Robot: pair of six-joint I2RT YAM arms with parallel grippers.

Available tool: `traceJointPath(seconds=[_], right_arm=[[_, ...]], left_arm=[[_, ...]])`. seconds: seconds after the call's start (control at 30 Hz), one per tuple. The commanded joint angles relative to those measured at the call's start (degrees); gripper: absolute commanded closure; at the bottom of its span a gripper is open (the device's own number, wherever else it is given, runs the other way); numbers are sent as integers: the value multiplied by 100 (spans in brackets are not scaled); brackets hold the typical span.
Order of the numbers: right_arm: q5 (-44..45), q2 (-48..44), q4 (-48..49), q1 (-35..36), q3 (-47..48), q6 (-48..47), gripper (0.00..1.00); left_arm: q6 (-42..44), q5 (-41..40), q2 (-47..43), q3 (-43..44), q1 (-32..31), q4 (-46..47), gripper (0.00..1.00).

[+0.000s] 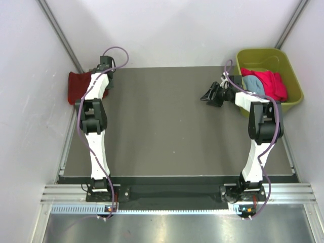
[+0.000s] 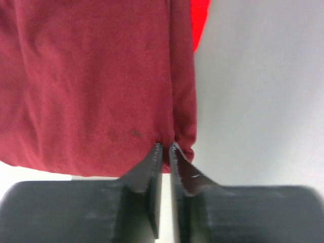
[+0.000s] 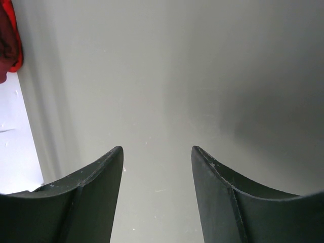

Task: Fold and stack the t-shirts
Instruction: Neatly place the folded tshirt to the corner

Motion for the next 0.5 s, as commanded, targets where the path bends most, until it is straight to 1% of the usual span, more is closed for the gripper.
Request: traceJointPath(seconds=[0.0,0.07,0.2,0.47], right_arm=[[-54,-109,304,-19,130,-20,43],[-46,-135,304,-11,104,-29,43],[-46,-153,304,-19,95,-21,43],[-81,-135,340,-19,95,-3,43]], left_arm=[[176,-361,85,-154,33,150,95],[194,-440,58,-225,85,142,100],[273,-423,-21,-497,129,133,100],[379,-520,-135,-735,182,150,100]])
